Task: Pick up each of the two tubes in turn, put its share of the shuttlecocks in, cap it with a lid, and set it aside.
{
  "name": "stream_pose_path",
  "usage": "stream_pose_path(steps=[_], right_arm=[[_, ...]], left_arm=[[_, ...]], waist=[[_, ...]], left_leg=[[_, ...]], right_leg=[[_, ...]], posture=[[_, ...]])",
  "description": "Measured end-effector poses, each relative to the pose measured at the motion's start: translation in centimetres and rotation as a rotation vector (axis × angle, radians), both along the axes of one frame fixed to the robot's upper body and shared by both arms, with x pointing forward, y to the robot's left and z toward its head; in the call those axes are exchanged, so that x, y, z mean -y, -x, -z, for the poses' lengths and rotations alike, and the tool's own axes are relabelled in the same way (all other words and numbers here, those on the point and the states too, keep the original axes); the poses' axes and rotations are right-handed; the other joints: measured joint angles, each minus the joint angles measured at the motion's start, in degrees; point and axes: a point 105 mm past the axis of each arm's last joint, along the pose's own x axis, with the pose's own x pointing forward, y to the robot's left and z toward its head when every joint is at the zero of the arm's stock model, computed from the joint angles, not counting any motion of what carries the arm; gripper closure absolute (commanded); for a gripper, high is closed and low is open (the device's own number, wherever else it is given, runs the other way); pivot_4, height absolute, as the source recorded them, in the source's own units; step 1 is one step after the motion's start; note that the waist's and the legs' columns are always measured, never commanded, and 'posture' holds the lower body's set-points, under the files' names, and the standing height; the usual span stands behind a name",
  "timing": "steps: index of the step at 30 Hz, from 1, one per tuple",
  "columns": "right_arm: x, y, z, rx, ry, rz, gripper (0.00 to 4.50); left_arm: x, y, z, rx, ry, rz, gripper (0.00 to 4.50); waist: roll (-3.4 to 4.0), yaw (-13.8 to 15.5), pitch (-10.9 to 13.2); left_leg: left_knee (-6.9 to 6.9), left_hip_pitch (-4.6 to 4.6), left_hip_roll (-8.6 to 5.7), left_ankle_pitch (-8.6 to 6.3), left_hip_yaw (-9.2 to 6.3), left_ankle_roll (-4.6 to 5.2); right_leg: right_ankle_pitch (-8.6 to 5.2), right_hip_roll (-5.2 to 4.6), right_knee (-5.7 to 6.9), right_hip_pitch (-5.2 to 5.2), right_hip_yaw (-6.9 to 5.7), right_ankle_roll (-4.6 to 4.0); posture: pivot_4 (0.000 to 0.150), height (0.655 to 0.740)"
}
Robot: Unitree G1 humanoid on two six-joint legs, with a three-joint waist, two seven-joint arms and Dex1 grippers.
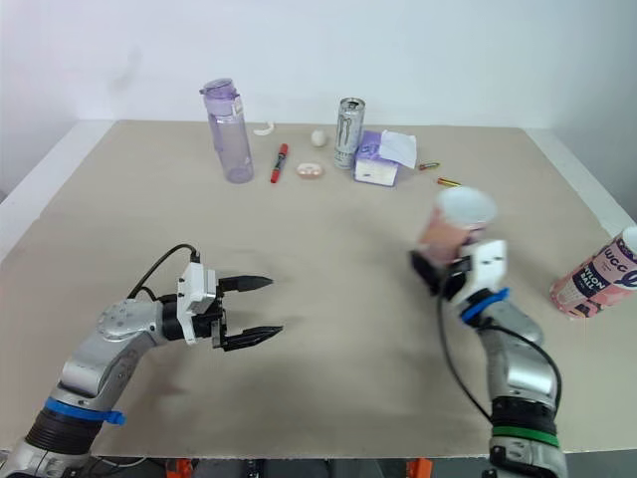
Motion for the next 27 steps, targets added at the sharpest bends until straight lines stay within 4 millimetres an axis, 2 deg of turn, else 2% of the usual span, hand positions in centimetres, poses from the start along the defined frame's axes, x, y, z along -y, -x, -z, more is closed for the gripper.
stream_pose_path(steps=[1,2,3,6,8,11,19,22,27], right_arm=[[2.0,0.0,-0.1,0.001,-0.001,0.1,1.34],[3.0,-0.3,0.1,-0.007,-0.006,0.153,1.34],[3.1,-0.3,0.1,-0.009,-0.007,0.16,1.34],[5.7,-0.4,1.0,-0.034,-0.049,0.308,1.34],[5.9,-0.4,1.0,-0.03,-0.056,0.321,1.34],[6.2,-0.5,1.2,-0.031,-0.079,0.336,0.07],[6.2,0.7,2.5,-0.07,-0.05,0.325,0.07],[5.7,2.4,2.8,-0.087,-0.014,0.309,0.07],[5.2,3.8,2.9,-0.105,-0.011,0.305,0.07]], left_arm=[[0.2,0.1,0.1,-0.003,0.0,0.008,0.0],[0.4,0.1,0.0,-0.001,0.002,0.015,0.0],[0.4,0.1,0.0,0.0,0.002,0.016,0.0],[0.6,0.0,-0.2,0.008,0.003,0.022,0.0],[0.6,0.0,-0.2,0.008,0.003,0.02,0.0],[0.6,-0.1,-0.2,0.009,0.004,0.016,0.0],[0.6,-0.1,-0.2,0.009,0.003,0.016,0.0],[0.5,-0.1,-0.2,0.01,-0.001,0.017,0.0],[0.5,-0.1,-0.2,0.01,-0.004,0.017,0.0]], waist=[[0.0,-0.1,0.0],[0.01,-0.3,0.0],[0.01,-0.4,0.0],[0.09,-0.4,0.0],[0.1,-0.4,0.0],[0.1,-0.4,0.0],[0.14,-0.3,-0.1],[0.17,-0.3,-0.1],[0.22,-0.3,-0.1]], left_leg=[[-0.01,0.01,0.03,0.0,-0.02,0.0],[-0.01,0.04,0.08,0.0,0.01,0.0],[-0.01,0.04,0.08,0.0,0.02,0.0],[-0.03,0.08,0.11,0.01,0.0,0.02],[-0.03,0.08,0.1,0.01,-0.01,0.03],[0.0,0.07,0.06,0.01,0.02,0.03],[-0.01,0.07,0.06,0.01,0.03,0.03],[-0.03,0.06,0.07,0.01,0.01,0.03],[-0.01,0.1,0.08,0.01,0.02,0.03]], right_leg=[[0.0,0.07,0.0,0.01,0.0,0.0],[0.01,0.13,0.0,0.0,0.07,0.02],[0.01,0.15,0.0,0.0,0.09,0.03],[0.07,0.25,0.01,0.0,0.17,0.13],[0.13,0.25,0.01,0.03,0.18,0.24],[0.01,0.19,-0.02,0.07,0.25,0.41],[-0.02,0.19,-0.02,0.07,0.28,0.41],[-0.03,0.18,-0.02,0.06,0.25,0.45],[-0.1,0.18,-0.02,0.08,0.26,0.3]], posture=[[0.15,0.74],[0.15,0.74],[0.15,0.74],[0.15,0.74],[0.15,0.74],[0.15,0.74],[0.15,0.74],[0.15,0.74],[0.15,0.74]])
